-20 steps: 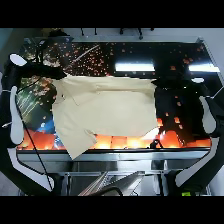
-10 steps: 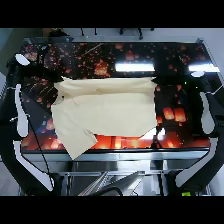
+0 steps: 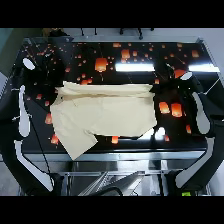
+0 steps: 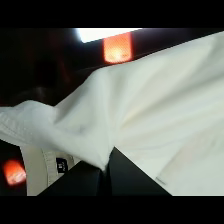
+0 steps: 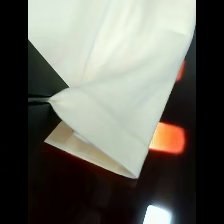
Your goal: Fold the shirts.
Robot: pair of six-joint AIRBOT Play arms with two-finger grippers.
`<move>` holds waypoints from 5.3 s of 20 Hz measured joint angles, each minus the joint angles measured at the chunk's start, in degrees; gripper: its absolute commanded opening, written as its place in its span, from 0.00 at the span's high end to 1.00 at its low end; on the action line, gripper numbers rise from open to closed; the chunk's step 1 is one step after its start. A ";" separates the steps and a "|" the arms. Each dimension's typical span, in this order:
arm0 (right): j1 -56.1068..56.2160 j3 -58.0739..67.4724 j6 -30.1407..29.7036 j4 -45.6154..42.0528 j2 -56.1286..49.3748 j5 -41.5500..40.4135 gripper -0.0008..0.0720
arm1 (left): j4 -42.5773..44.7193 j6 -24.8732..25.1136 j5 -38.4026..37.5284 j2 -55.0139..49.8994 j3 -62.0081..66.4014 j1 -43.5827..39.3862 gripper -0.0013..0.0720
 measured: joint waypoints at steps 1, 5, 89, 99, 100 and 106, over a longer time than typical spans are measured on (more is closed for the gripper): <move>0.42 -0.04 0.17 -0.35 -0.22 -0.44 0.95 | 0.11 -0.11 0.42 -0.04 -0.04 -0.17 0.96; 1.90 -0.09 0.42 -1.01 -0.61 -1.40 0.43 | 0.33 -0.11 0.94 -0.09 0.09 -0.83 0.04; -9.40 -41.33 -1.33 4.79 18.12 18.21 0.35 | -8.87 -9.35 -1.20 38.75 -69.64 5.57 0.96; -4.68 -41.42 -2.08 9.40 19.39 20.33 0.95 | -8.87 -9.07 -1.81 41.59 -69.57 5.57 0.96; -4.57 -41.44 -2.08 9.42 19.89 20.09 0.95 | -8.87 -9.03 -1.77 42.49 -69.57 5.57 0.96; -5.14 -41.44 2.27 3.89 24.30 19.98 0.96 | -8.31 -8.92 -3.45 49.44 -69.57 7.26 0.96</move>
